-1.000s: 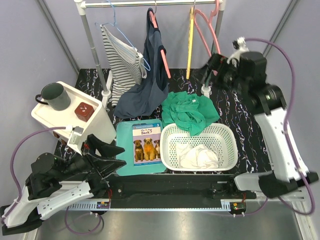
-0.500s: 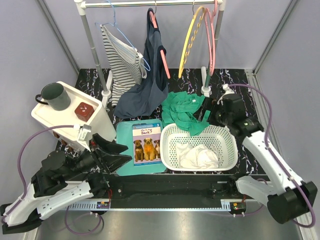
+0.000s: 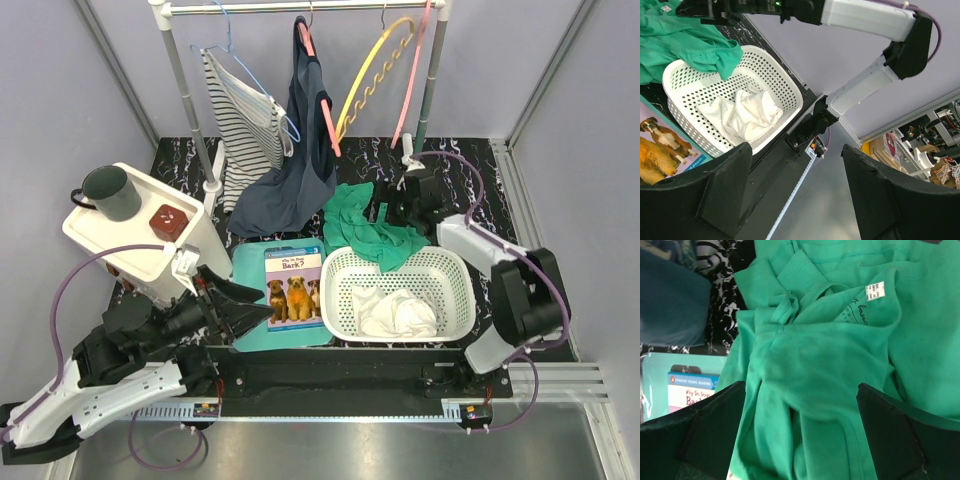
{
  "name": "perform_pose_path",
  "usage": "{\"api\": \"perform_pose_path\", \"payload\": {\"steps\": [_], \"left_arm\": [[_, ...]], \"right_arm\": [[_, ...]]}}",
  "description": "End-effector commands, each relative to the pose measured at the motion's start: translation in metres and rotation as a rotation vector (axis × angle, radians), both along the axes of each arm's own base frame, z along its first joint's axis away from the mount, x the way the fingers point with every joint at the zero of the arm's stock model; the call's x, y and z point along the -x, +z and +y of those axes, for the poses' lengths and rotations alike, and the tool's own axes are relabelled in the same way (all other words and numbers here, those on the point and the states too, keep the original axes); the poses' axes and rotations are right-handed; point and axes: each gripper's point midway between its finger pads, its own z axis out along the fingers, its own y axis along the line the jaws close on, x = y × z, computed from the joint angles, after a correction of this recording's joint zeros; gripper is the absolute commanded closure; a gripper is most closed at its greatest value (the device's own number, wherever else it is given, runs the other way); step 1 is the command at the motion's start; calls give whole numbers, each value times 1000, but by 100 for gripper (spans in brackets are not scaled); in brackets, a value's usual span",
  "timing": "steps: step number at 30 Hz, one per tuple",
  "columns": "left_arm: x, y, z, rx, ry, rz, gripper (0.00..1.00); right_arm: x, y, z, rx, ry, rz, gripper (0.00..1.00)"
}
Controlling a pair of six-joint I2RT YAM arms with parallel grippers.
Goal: Remove the tank top from the hanger
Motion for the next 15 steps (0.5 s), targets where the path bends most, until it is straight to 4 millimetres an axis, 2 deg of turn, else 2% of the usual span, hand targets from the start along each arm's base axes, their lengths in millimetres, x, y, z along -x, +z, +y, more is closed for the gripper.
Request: {"api": "perform_pose_path", "payload": {"steps": [1, 2, 3, 5, 6, 7, 8, 9, 10, 11, 15], "left_arm": [[-2, 8, -4, 29, 0, 2, 23], [-2, 7, -4, 29, 0, 4, 23], [-1, 6, -4, 28, 0, 5, 23], [-2, 5, -4, 27, 0, 7, 23], [-2, 4, -4, 26, 0, 8, 23], [-2, 3, -5, 23, 0, 9, 23], [-2, 2, -5, 22, 0, 11, 23], [-2, 3, -6, 22, -1, 11, 23], [-2, 2, -6, 22, 0, 13, 23], [-3, 2, -6, 23, 0, 16, 23], [-1, 2, -5, 33, 0, 20, 23]], "right_arm": [[-21, -5, 24, -60, 44, 9, 0], [-21, -12, 26, -57, 49, 30, 0], [-17, -28, 30, -41, 58, 73, 0], [-19, -38, 33, -7, 51, 101, 0], [-14, -56, 33, 29, 46, 159, 0], [-19, -56, 34, 61, 22, 156, 0], [-20, -62, 32, 90, 1, 177, 0], [-15, -79, 28, 136, -13, 231, 0], [-21, -79, 23, 188, -54, 216, 0], [-21, -89, 20, 222, -74, 237, 0], [-20, -106, -1, 340, -163, 277, 0]]}}
